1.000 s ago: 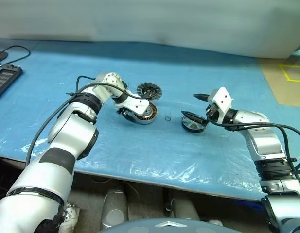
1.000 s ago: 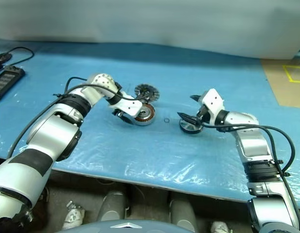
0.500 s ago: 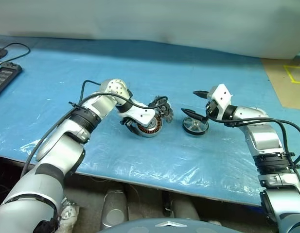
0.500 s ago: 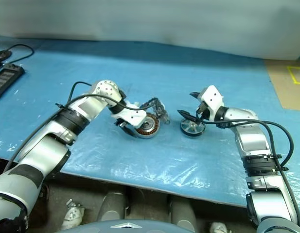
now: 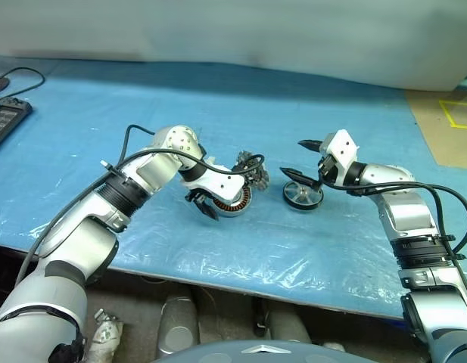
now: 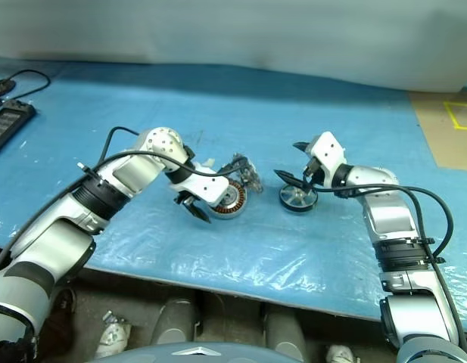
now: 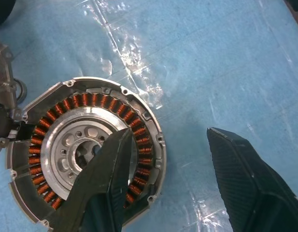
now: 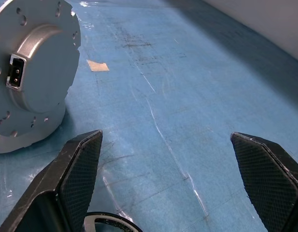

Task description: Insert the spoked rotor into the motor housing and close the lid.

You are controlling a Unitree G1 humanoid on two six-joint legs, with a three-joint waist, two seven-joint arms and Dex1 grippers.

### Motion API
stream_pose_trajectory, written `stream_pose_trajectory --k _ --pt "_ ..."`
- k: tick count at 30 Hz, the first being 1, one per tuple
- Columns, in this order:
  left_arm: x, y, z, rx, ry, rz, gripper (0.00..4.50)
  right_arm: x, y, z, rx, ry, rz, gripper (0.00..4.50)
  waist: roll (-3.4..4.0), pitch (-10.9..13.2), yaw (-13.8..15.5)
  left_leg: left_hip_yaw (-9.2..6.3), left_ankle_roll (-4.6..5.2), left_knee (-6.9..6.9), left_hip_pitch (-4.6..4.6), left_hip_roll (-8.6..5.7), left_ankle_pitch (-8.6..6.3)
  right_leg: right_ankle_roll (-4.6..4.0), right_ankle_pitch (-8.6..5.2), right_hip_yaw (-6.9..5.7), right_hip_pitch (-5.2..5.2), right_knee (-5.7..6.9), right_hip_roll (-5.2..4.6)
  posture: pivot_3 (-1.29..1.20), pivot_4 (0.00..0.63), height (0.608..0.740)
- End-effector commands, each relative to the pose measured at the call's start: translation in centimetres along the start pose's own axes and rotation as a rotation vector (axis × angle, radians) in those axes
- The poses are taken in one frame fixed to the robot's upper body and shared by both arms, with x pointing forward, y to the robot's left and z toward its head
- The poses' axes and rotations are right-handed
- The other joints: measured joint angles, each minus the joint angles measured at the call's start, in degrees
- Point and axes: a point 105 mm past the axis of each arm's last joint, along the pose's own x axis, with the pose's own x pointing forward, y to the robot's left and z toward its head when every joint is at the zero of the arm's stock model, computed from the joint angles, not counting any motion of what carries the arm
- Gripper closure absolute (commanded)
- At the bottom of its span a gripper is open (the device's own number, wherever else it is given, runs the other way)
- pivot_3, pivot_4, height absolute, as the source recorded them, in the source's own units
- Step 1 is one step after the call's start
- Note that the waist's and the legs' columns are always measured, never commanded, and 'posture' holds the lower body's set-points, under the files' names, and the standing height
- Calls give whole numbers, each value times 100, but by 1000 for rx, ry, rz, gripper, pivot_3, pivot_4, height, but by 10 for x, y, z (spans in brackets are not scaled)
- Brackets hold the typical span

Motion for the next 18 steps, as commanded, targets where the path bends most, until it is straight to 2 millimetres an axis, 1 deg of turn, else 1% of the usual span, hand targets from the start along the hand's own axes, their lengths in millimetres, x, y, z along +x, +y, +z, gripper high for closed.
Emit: stream_pose_trajectory --k 1,4,8,11,15,18 --pt "-9 3 4 34 9 21 1938 -1 1 8 -29 -31 -3 0 0 0 1 0 0 0 0 0 0 0 0 0 0 0 0 0 150 740" --pt "-9 8 -7 44 53 39 1938 -1 1 7 -29 -31 -3 0 0 0 2 0 0 1 -1 -1 0 0 0 0 1 0 -1 0 150 740" --pt "-3 16 -16 63 74 51 1938 0 -1 6 -28 -34 -14 0 1 -1 5 0 -1 3 0 -2 1 0 0 0 2 1 0 0 150 740" --pt "0 16 -16 68 60 33 1938 0 0 5 -26 -35 -19 0 2 -1 10 0 0 7 3 -4 1 0 0 0 7 3 -2 0 150 740" --pt "2 24 -16 78 57 54 1938 0 3 3 -19 -38 -28 0 3 -3 36 0 0 11 10 -5 2 0 0 -2 19 2 -7 0 150 740" --pt "0 26 -12 92 39 51 1938 0 5 1 -11 -36 -36 0 3 -2 39 2 8 13 8 -10 9 0 0 -10 23 2 -23 0 150 740"
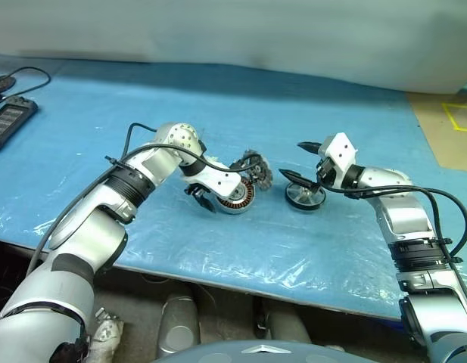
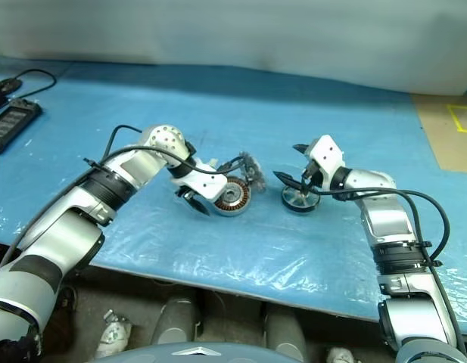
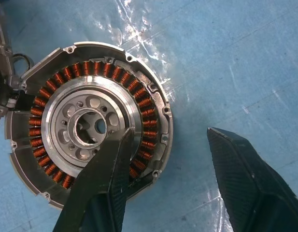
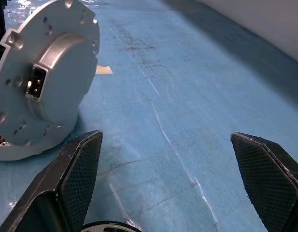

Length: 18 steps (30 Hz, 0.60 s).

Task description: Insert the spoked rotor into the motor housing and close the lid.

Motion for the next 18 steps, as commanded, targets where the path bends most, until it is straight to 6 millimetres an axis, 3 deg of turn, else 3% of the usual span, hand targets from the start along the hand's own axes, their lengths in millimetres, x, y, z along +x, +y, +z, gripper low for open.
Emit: stream_pose_trajectory --k 1,13,18 --pt "-6 6 4 21 -5 16 1938 -2 0 8 -29 -33 -19 0 0 0 -5 0 2 0 0 -6 1 0 0 0 0 1 -5 0 150 740" --pt "-31 11 7 55 1 89 1938 -4 2 3 -15 -24 -37 0 0 0 -30 0 6 -3 -18 -6 4 3 -2 -10 -13 -1 -8 0 150 740" --pt "-27 23 5 54 17 145 1938 -2 5 1 -8 -25 -33 0 0 0 -28 0 6 -3 -18 -7 4 3 -2 -11 -12 -1 -11 0 150 740"
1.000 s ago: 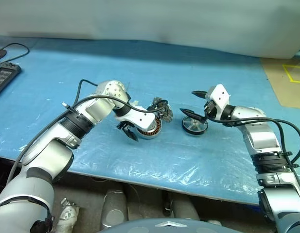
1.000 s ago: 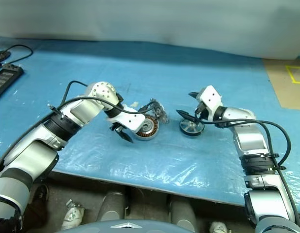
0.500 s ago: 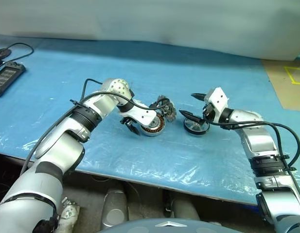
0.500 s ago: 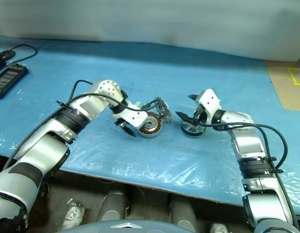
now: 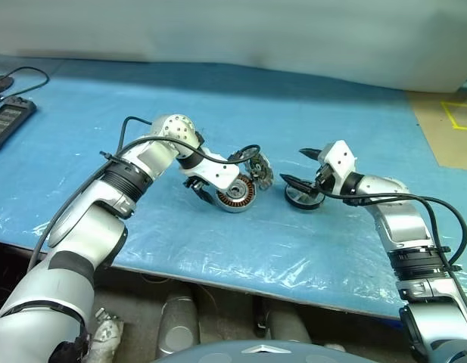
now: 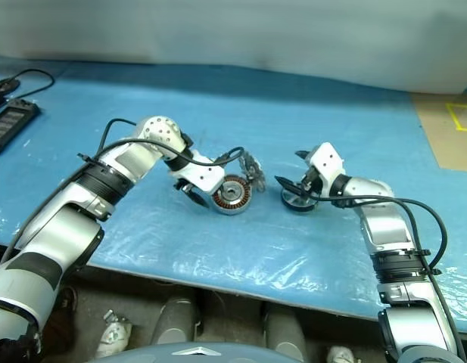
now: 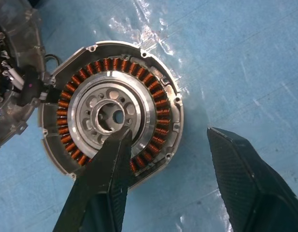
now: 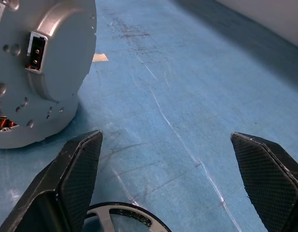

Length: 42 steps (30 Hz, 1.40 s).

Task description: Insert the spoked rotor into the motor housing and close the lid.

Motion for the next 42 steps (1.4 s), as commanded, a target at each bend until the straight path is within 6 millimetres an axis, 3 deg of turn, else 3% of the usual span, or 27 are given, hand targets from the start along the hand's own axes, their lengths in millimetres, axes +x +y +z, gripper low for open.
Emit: stream_pose_trajectory --k 1,5,10,20,23,26,42 --pt "-5 16 0 36 24 78 1938 1 1 11 -30 -40 -1 0 0 0 0 0 0 0 -1 0 0 0 0 0 0 0 0 0 150 740" --pt "6 22 -1 38 21 100 1938 1 1 11 -30 -42 -5 0 0 0 -2 0 0 1 -2 -1 0 0 0 0 0 -1 0 0 150 740" --pt "10 13 -2 58 15 41 1938 -2 1 8 -25 -35 -21 0 0 0 3 -2 0 1 -3 1 0 0 0 -4 0 0 1 0 150 740" --pt "-5 10 8 80 -21 14 1938 -2 3 4 -15 -29 -31 0 0 0 -2 -3 0 1 -3 5 0 0 0 -6 0 0 2 0 150 740" --pt "-3 7 6 93 -5 -7 1379 0 3 4 -15 -31 -32 0 0 0 3 -2 0 1 -3 3 0 0 0 -6 0 0 0 0 150 740" --pt "0 14 9 76 -16 46 399 -1 2 4 -17 -30 -34 0 0 0 6 -3 1 1 -3 4 0 0 0 -7 0 1 0 0 150 740" --pt "16 -8 -5 35 10 -48 399 -3 2 1 -8 -23 -48 0 0 0 3 -2 1 2 -6 7 0 0 0 -12 0 0 0 0 150 740"
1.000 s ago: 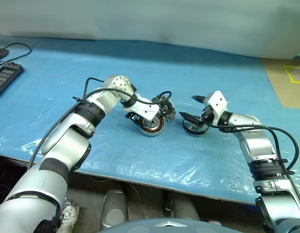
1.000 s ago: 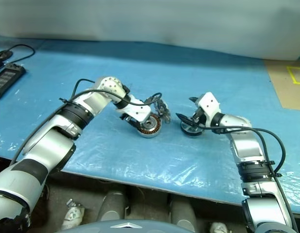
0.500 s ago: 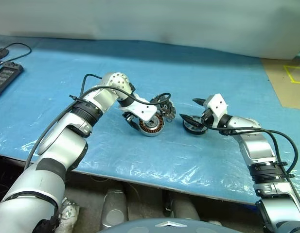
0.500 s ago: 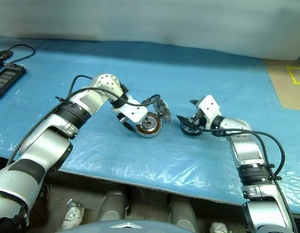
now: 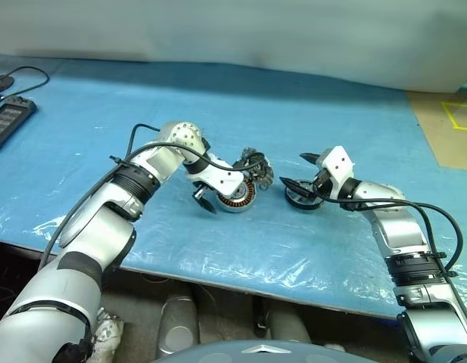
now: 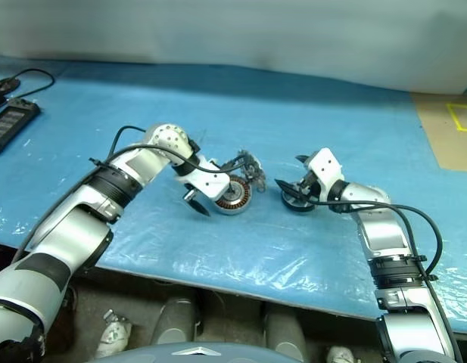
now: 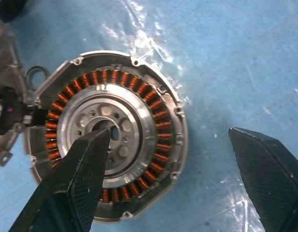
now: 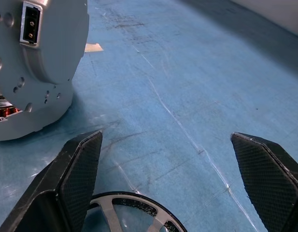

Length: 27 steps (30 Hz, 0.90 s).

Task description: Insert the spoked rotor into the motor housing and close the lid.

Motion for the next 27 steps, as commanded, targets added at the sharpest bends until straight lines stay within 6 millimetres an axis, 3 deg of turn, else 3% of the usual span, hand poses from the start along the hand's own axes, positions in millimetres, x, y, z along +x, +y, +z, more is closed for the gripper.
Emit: stream_pose_trajectory --k 1,13,16,20,27 --pt "2 1 -4 1 21 13 399 -2 -2 12 -32 -43 -10 0 0 0 0 0 0 0 0 0 0 0 0 0 0 0 0 0 150 740" --pt "20 -4 -21 -2 77 -26 399 -4 -2 13 -32 -47 -18 0 0 -1 -6 0 -1 1 23 0 1 0 0 0 21 5 -2 0 150 740" --pt "21 -8 -22 7 81 -57 945 -4 -2 13 -32 -47 -22 0 0 -1 -9 0 0 1 40 0 1 0 0 0 40 5 -4 0 150 740" --pt "22 -6 -22 -15 80 -53 2113 -4 -2 13 -30 -47 -25 0 15 -11 -9 1 -1 -2 44 3 1 0 0 0 41 4 -2 0 150 740" --pt "16 0 -7 -105 22 -73 2113 -4 -3 12 -31 -46 -35 0 27 -19 -9 2 1 -2 46 -3 1 1 -1 0 48 1 -9 0 150 740"
